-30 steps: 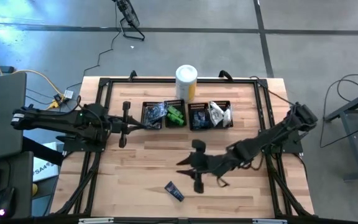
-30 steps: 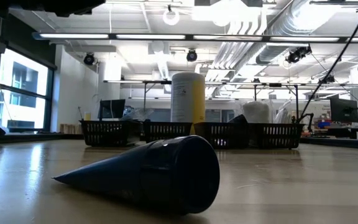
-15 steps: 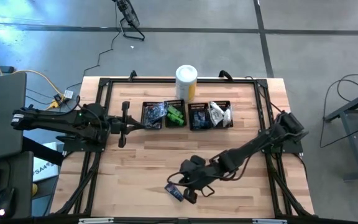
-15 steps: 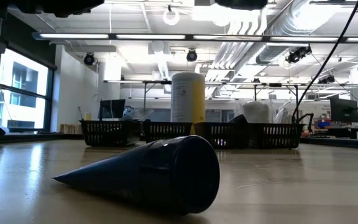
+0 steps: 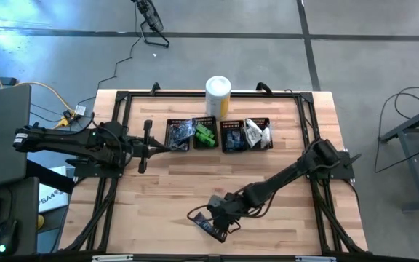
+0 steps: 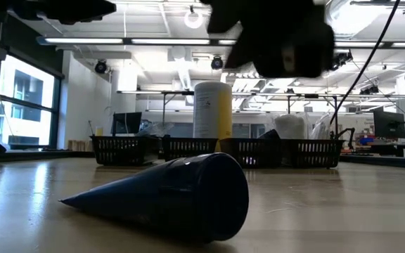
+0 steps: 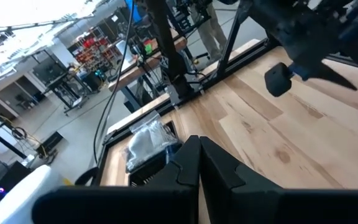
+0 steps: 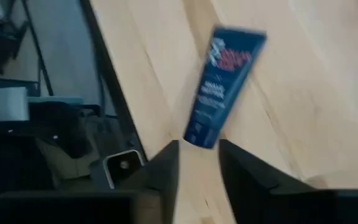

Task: Pick & Place Travel size toiletries
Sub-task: Put the shave cream into the middle right black bin

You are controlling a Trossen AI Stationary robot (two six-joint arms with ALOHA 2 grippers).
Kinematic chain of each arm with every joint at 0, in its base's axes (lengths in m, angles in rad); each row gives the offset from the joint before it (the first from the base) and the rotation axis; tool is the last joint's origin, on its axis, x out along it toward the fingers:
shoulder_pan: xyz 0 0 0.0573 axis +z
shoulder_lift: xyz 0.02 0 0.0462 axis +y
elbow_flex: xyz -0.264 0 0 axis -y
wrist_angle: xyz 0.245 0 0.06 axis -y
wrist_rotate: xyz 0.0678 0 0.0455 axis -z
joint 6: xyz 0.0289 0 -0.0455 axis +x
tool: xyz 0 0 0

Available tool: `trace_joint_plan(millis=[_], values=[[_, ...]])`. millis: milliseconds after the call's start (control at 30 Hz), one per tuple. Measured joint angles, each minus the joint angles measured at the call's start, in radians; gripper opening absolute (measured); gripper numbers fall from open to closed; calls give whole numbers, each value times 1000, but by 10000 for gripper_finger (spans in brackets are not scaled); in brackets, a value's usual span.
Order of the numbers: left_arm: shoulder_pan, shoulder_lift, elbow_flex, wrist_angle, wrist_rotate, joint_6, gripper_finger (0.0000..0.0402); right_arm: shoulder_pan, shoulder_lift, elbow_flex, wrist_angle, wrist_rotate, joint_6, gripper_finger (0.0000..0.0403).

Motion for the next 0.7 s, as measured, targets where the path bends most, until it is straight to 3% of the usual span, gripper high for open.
trace_joint_plan(millis=[167, 300, 467, 700], values=[[0, 0, 0, -15, 0, 0, 6, -8, 32, 0, 2, -23, 167, 185], [0, 0, 0, -16, 0, -3, 6, -17, 40, -1, 46, -65, 223, 225], [0, 0, 1, -35, 0, -4, 6, -2, 40, -1, 115, -22, 215, 221], [0, 0, 1, -68, 0, -4, 6, 3, 40, 0, 199, 3, 165, 174]])
